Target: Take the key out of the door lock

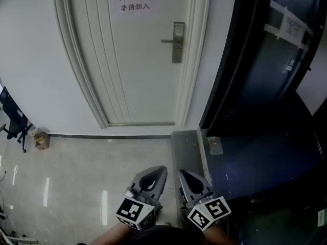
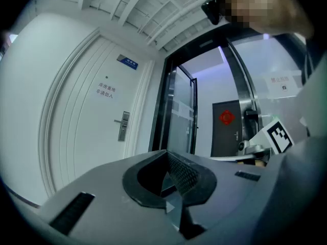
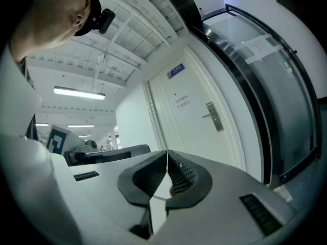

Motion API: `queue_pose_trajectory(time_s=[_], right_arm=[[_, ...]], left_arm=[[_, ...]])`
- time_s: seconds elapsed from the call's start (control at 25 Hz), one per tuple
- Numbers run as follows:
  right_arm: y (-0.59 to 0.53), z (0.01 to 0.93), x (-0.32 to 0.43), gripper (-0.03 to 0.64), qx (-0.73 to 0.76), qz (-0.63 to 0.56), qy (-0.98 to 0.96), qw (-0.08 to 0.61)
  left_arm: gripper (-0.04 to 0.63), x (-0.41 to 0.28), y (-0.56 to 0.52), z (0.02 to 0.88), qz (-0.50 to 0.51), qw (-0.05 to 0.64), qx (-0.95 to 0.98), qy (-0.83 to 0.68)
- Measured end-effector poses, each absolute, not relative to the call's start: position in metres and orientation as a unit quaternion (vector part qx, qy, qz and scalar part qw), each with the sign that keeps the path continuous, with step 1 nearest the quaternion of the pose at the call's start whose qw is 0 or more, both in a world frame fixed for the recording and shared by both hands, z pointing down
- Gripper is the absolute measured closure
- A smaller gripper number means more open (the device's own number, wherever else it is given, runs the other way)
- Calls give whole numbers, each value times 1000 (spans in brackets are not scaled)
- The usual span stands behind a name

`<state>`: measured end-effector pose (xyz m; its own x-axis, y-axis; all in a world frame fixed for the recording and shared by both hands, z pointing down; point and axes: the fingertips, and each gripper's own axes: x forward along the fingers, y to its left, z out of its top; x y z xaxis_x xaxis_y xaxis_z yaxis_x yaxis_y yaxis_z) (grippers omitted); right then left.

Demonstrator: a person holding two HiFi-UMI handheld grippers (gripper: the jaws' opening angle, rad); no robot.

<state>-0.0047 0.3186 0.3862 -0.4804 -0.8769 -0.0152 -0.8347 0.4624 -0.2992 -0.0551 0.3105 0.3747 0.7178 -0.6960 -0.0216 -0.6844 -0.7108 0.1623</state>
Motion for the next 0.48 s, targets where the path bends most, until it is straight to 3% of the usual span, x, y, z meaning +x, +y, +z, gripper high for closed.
queue_pose_trajectory(time_s=[0.48], right_arm=[[178,376,-41,601,-520,-106,844,78]], left_arm=[[589,-90,168,366,-50,79,932,-350]])
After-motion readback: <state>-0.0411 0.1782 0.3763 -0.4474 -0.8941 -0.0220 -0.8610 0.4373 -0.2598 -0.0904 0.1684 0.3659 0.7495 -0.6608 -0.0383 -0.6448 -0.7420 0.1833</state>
